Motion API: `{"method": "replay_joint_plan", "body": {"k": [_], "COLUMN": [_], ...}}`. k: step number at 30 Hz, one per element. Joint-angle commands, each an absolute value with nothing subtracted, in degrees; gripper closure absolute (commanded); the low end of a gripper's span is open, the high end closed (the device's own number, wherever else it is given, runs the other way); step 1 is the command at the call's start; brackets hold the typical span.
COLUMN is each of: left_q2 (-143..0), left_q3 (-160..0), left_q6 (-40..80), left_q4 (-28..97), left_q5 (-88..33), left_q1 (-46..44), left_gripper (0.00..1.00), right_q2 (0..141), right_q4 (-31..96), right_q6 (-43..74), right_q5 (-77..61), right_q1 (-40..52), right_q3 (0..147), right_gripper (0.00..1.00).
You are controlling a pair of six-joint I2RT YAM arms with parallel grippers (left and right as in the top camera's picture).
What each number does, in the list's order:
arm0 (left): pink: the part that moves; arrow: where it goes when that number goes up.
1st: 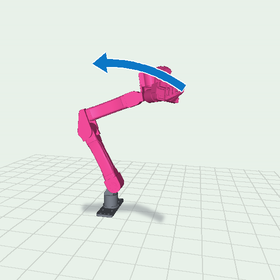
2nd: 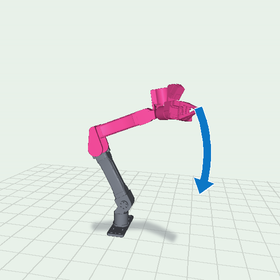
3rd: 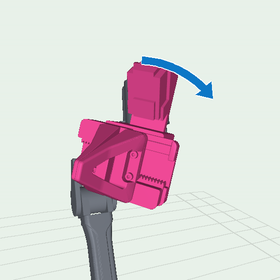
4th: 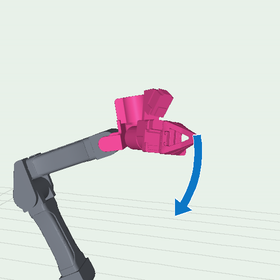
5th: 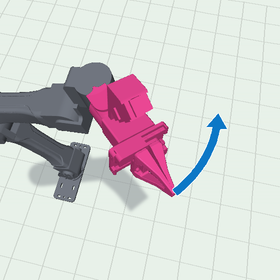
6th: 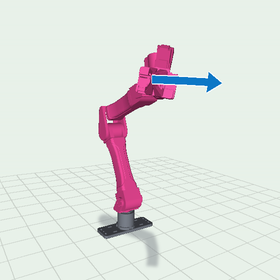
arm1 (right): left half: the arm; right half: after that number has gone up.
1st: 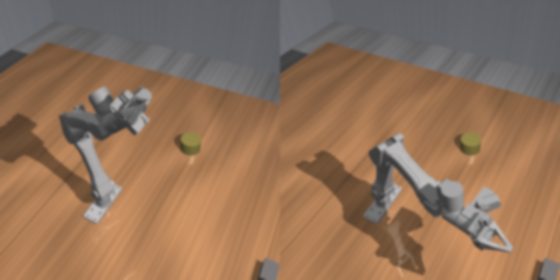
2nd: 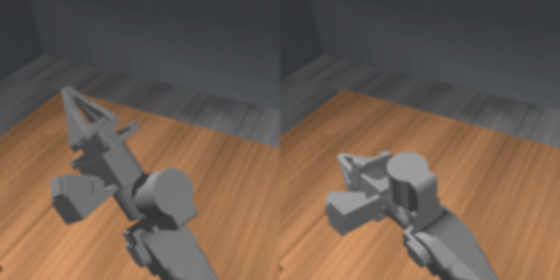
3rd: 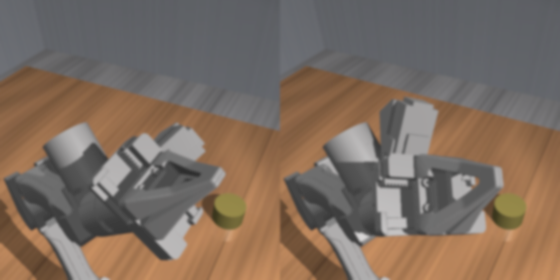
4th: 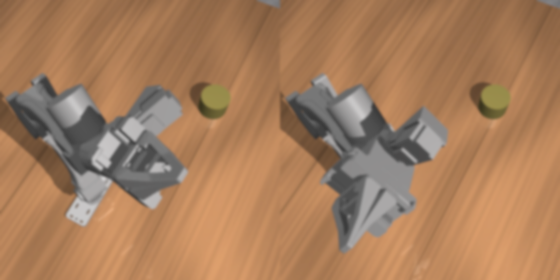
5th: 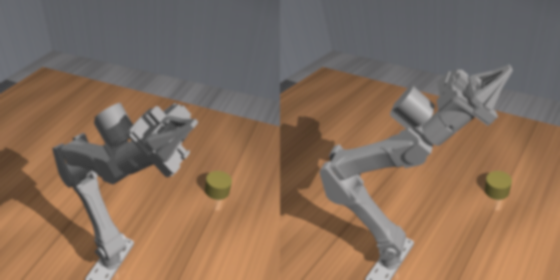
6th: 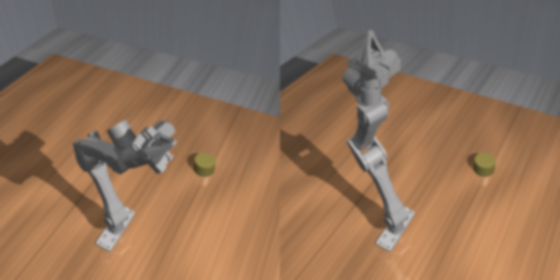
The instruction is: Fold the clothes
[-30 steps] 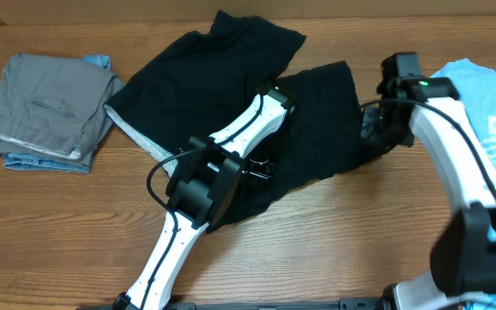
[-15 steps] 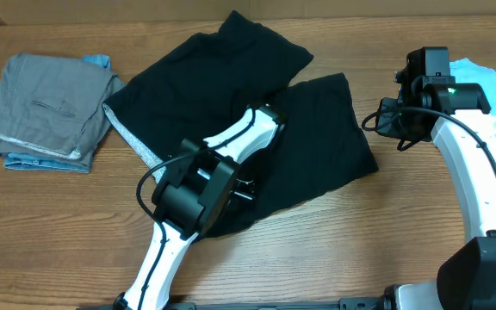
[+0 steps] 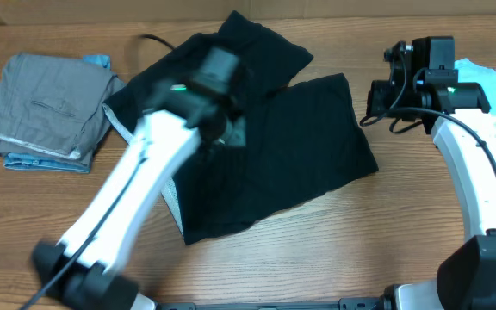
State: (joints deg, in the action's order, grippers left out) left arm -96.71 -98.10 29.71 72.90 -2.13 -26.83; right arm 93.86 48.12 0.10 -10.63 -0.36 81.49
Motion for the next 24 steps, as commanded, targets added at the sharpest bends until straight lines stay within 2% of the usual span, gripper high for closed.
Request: {"method": "replay_joint_plan", "body": {"k": [1, 8, 12, 13, 15, 16, 17, 20, 24], "left_q2": [-92.05, -96.77, -98.17, -98.28, -98.39, -98.39, -98.39, -98.39, -98.39], "left_q3": [-98.83, -98.72, -98.72, -98.72, -98.72, -98.72, -98.72, -98.72, -98.72], "left_q6": [31.97, 28.18, 26.92, 26.72, 26.55, 26.55, 26.57, 26.59, 26.57], "left_q4": [68.62, 68.71, 68.73, 68.75, 69.36, 69.97, 70.63, 70.85, 70.85], "left_q5": [-2.57, -4.05, -3.62, -3.14, -1.02, -0.54, -0.49, -0.51, -0.49], "left_q1": [-21.02, -17.23, -18.02, -17.93, -17.56, -17.61, -17.61, -17.61, -17.63], "left_gripper": [0.25, 0.25, 0.0, 0.0, 0.0, 0.0, 0.0, 0.0, 0.0], "right_q2": [98.41, 110.96, 116.92, 117.89, 119.96, 120.53, 120.6, 120.9, 121.54], "right_q4": [42.13, 20.43, 7.81, 6.04, 2.2, 1.23, 0.38, -4.34, -8.14], "right_q6": [-2.35, -4.25, -4.27, -4.05, -2.96, -2.74, -2.31, 4.21, 6.7], "right_q5": [-13.17, -16.82, -15.38, -13.56, -7.18, -5.67, -4.6, -0.95, -3.64], "right_q1": [-0.32, 5.52, 11.38, 12.47, 15.11, 15.75, 16.16, 16.27, 15.35], "right_q3": [82.89, 82.91, 82.98, 83.0, 83.0, 83.0, 83.0, 83.0, 83.0], "right_gripper": [0.96, 0.96, 0.96, 0.93, 0.63, 0.37, 0.19, 0.17, 0.25]}}
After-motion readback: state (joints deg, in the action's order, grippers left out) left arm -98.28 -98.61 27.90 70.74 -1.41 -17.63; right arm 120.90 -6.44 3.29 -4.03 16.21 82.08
